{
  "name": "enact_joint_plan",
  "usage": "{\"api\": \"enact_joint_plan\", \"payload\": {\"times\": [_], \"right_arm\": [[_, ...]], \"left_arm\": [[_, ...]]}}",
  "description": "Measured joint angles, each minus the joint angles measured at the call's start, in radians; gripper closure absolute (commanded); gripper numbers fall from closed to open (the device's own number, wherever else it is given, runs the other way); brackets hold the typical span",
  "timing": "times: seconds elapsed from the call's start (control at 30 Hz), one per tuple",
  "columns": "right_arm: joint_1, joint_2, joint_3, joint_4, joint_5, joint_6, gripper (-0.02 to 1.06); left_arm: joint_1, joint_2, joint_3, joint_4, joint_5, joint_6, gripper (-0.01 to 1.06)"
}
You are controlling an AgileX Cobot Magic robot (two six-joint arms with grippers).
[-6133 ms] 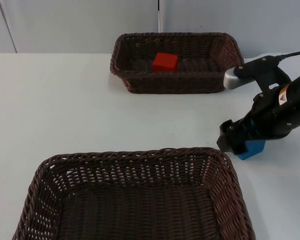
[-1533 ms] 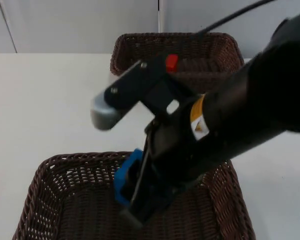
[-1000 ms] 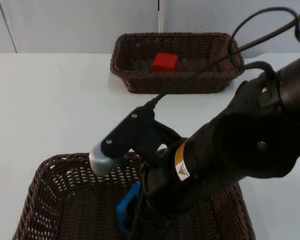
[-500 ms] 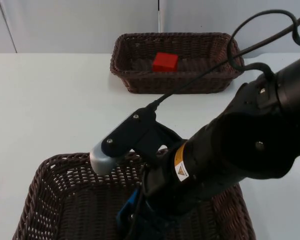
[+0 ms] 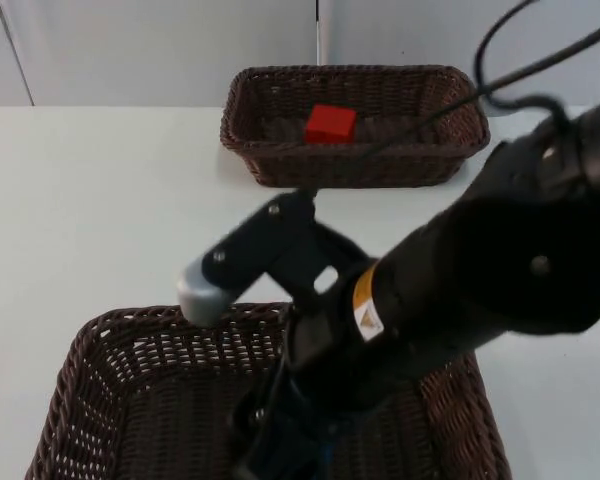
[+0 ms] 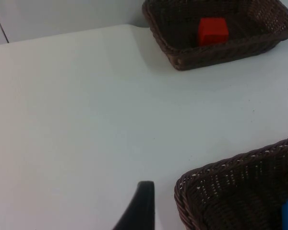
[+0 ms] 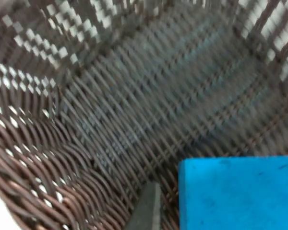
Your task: Pick up one cube with the left hand and place it into the upper basket. Pick up one cube with the right hand and place it into the lower basket.
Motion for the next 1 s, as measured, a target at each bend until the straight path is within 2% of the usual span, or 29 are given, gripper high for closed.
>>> {"api": "enact_joint_plan", "payload": {"times": [0.33,0.53,0.87,1.0], "right_arm": [[0.0,-0.233,0.0,0.0,0.075,0.0,0.29],[0.0,-0.383,0.0,0.0,0.087,0.0,0.29],[0.0,-0.537,0.0,0.0,0.109,0.0,0.29],[0.0,-0.604,0.0,0.0,0.155,0.0,0.29]], "left_arm": [[0.0,0.0,0.0,0.0,0.0,0.0,0.2],[0.0,0.0,0.0,0.0,0.0,0.0,0.2],[0.0,0.0,0.0,0.0,0.0,0.0,0.2],[0.0,0.0,0.0,0.0,0.0,0.0,0.2]]}}
